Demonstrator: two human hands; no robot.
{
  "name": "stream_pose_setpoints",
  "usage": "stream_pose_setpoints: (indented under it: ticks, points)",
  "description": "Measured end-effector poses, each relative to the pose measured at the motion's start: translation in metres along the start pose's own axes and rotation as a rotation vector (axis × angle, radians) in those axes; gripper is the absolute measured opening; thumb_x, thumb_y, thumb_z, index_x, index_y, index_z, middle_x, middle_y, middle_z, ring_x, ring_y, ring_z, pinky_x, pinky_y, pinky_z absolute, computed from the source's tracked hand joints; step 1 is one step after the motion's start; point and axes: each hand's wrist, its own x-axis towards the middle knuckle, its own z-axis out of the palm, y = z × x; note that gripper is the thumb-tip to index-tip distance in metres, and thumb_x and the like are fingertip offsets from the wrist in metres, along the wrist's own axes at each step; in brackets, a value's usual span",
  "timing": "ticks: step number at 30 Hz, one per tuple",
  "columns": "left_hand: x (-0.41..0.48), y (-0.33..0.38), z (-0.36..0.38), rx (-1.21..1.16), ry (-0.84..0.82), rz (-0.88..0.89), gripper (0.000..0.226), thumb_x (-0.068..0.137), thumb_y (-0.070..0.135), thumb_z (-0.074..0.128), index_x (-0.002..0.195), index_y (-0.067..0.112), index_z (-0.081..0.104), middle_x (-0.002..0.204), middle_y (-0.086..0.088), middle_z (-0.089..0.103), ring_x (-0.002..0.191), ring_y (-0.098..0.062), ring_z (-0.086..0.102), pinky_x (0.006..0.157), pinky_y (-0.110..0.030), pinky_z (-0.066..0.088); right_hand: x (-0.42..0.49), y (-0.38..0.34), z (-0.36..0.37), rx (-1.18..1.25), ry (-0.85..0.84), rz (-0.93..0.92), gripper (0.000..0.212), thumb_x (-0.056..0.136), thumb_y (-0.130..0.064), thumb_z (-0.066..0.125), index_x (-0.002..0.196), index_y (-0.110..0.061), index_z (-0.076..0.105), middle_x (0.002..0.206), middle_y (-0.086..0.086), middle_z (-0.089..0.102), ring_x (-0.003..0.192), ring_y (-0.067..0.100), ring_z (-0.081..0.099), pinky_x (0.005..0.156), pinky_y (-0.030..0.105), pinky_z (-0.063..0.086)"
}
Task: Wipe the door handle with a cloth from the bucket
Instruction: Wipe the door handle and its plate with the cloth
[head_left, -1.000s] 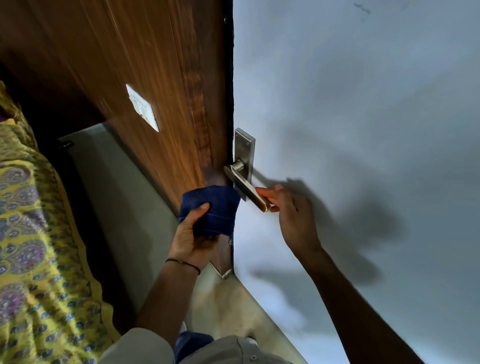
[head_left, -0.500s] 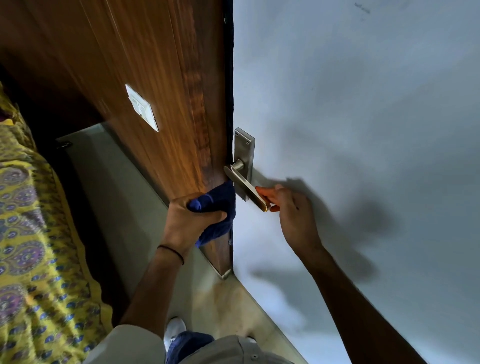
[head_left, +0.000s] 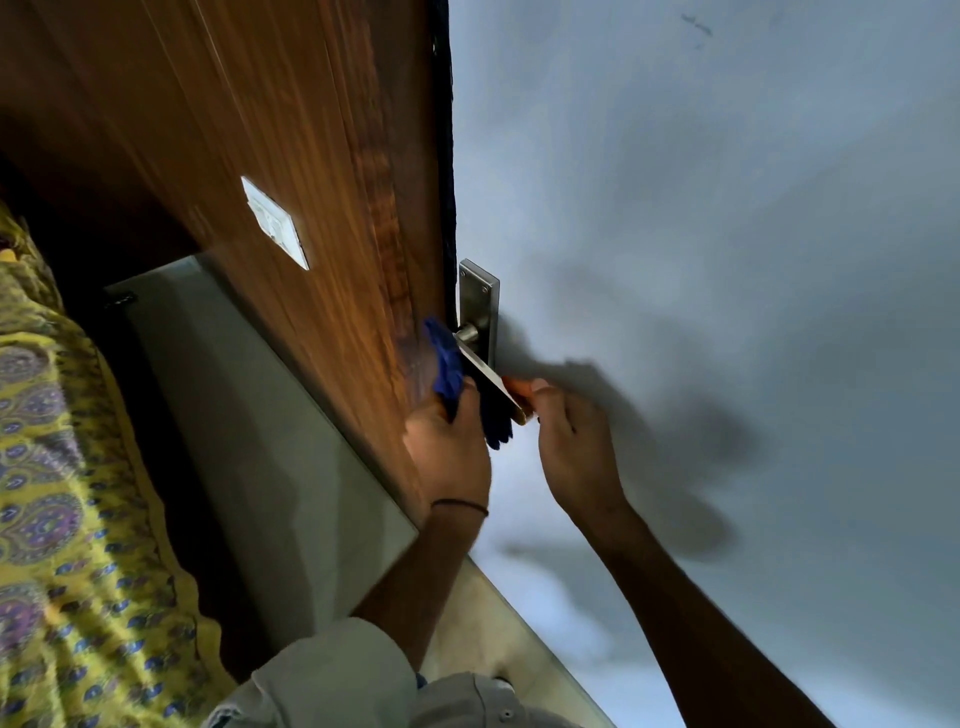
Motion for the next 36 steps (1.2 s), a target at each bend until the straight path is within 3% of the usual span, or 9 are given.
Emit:
stream_pose_setpoints:
  ticks: [6,10,14,20,25,28,30,32,36]
  points:
    - [-0.053,-0.019,-0.006,0.090,-0.226,0.212,0.015,0.091,-0.002,0.056,0.091,-0.006,0.071,0.045,-0.001,0.054,0.043,-0.005,0.050,0.046,-0.008,0.033,0.005,0.005,0.000,0.087,0.005,0.039,0.044,0.092,-0.032,0.034,0.090,-0.026,0.078,0.088,-0.003,0.077,0.089,0.015,0.070,0.088,0.035,0.052]
    - [-0.034,-0.003,-0.002,0.099,-0.138,0.171,0.021,0.091,0.010,0.060,0.073,-0.001,0.064,0.040,0.003,0.048,0.039,-0.004,0.045,0.044,-0.011,0.030,0.004,0.006,0.001,0.136,0.003,0.055,0.044,0.092,-0.031,0.035,0.093,-0.025,0.078,0.090,-0.015,0.077,0.096,0.001,0.069,0.093,0.026,0.049]
    - [0.026,0.011,0.005,0.140,0.062,0.095,0.047,0.088,0.015,0.065,0.050,0.014,0.038,0.049,-0.012,0.047,0.047,-0.027,0.040,0.054,-0.026,0.029,0.003,0.006,-0.001,0.091,-0.027,0.049,0.043,0.101,-0.021,0.035,0.100,-0.018,0.078,0.093,-0.015,0.077,0.097,0.000,0.068,0.092,0.022,0.048]
    - [-0.005,0.003,-0.002,0.178,-0.071,0.083,0.051,0.088,0.012,0.065,0.046,0.020,0.037,0.038,0.007,0.038,0.036,-0.002,0.042,0.039,-0.013,0.027,0.005,0.005,-0.002,0.120,-0.009,0.052,0.042,0.100,-0.019,0.036,0.104,-0.012,0.077,0.088,-0.013,0.075,0.084,-0.009,0.066,0.075,0.006,0.045]
    - [-0.024,-0.001,-0.009,-0.184,-0.174,-0.229,0.041,0.086,0.004,0.065,0.050,0.019,0.052,0.045,0.009,0.047,0.042,-0.005,0.041,0.046,-0.021,0.038,0.008,0.003,-0.004,0.098,-0.029,0.091,0.039,0.093,-0.027,0.040,0.098,-0.017,0.078,0.090,-0.010,0.076,0.086,-0.003,0.068,0.080,0.018,0.051]
    - [0.013,0.004,-0.007,-0.483,-0.146,-0.483,0.004,0.087,0.002,0.063,0.089,0.005,0.066,0.089,-0.020,0.068,0.078,-0.024,0.065,0.073,-0.036,0.059,0.007,0.003,-0.004,0.060,-0.042,0.091,0.044,0.092,-0.031,0.037,0.100,-0.016,0.078,0.093,-0.008,0.077,0.092,0.004,0.070,0.085,0.025,0.052]
    - [0.036,0.008,-0.007,-0.591,-0.197,-0.586,0.015,0.093,0.007,0.056,0.107,0.004,0.061,0.107,-0.022,0.066,0.090,-0.030,0.062,0.080,-0.042,0.055,0.004,0.003,-0.003,0.012,-0.033,0.033,0.047,0.092,-0.032,0.036,0.103,-0.013,0.077,0.096,-0.003,0.078,0.094,0.006,0.070,0.089,0.027,0.051]
    - [0.053,0.016,-0.007,-0.610,-0.241,-0.643,0.012,0.098,0.014,0.049,0.100,0.008,0.058,0.097,-0.015,0.062,0.083,-0.026,0.059,0.073,-0.039,0.050,0.002,0.002,-0.003,-0.016,-0.020,0.005,0.045,0.095,-0.029,0.036,0.102,-0.013,0.077,0.094,0.003,0.078,0.091,0.011,0.070,0.089,0.032,0.052]
    - [0.055,0.023,-0.003,-0.644,-0.238,-0.672,0.015,0.100,0.017,0.047,0.094,0.011,0.059,0.088,-0.012,0.060,0.079,-0.025,0.057,0.092,-0.046,0.045,0.003,0.002,-0.006,-0.013,-0.034,0.059,0.039,0.101,-0.017,0.039,0.102,-0.017,0.077,0.091,0.000,0.077,0.088,0.007,0.068,0.085,0.027,0.051]
